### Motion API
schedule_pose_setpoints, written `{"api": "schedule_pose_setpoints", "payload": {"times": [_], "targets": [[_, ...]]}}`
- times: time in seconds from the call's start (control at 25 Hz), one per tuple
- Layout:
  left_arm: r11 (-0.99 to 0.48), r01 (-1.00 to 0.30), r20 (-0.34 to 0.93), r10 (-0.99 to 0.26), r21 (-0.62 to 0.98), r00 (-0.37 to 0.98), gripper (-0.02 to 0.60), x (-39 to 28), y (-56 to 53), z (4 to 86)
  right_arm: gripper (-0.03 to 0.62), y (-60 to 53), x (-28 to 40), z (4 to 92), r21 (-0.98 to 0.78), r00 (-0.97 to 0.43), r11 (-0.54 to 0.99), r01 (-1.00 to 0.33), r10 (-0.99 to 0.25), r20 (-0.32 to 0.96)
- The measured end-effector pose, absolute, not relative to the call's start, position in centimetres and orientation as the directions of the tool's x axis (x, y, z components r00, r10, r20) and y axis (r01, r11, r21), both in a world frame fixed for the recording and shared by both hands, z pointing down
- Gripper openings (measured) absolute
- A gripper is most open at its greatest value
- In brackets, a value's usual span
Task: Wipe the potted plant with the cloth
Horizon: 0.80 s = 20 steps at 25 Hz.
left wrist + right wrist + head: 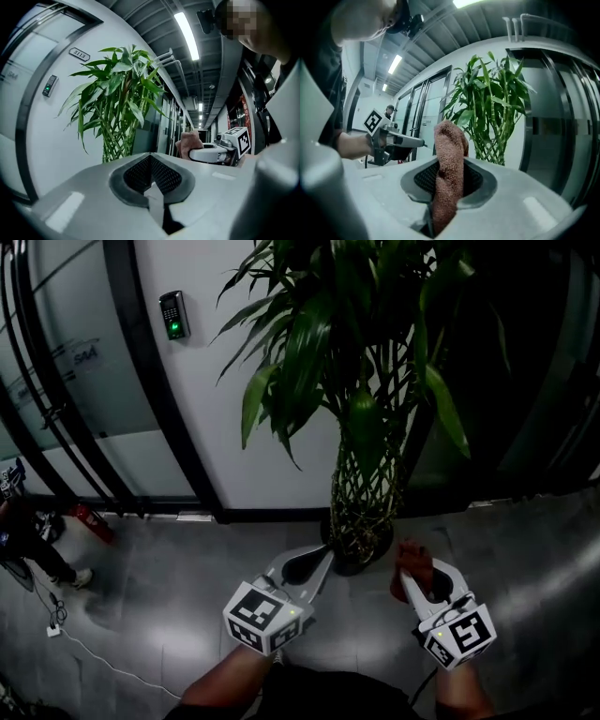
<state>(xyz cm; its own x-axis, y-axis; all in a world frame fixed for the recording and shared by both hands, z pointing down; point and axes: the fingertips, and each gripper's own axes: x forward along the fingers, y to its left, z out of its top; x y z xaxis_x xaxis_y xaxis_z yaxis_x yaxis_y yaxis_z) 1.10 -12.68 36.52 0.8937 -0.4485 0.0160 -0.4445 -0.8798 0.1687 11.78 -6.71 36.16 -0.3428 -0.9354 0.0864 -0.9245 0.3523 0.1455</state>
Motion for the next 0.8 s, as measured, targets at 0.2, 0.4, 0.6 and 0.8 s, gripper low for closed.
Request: {"api": "schedule_pose_setpoints", "payload": {"times": [0.2, 0.4, 0.6, 0.8], "targets": [[-0.853, -0.483, 0.043, -0.485, 0.198, 0.873, 0.017, 5.1, -6.6, 38.6, 0.066, -2.2, 15.4, 38.8, 0.073, -0.404, 0.413, -0.908, -0.908, 0.110], [-0.826, -0.516, 0.115, -0.503, 0.229, 0.857, 0.017, 7.1, -2.6, 41.1, 0.066, 0.8, 18.2, 42.1, -0.051, -0.425, 0.422, -0.905, -0.894, 0.140], [-0.805, -0.553, 0.157, -0.530, 0.215, 0.833, 0.017, 6.8, -0.4, 41.6, 0.066, 2.6, 18.4, 42.2, -0.084, -0.447, 0.439, -0.894, -0.887, 0.119], [-0.801, -0.559, 0.196, -0.526, 0.213, 0.828, 0.018, 6.1, 1.6, 42.7, 0.066, 4.3, 17.7, 43.1, -0.096, -0.447, 0.439, -0.894, -0.888, 0.109]]}}
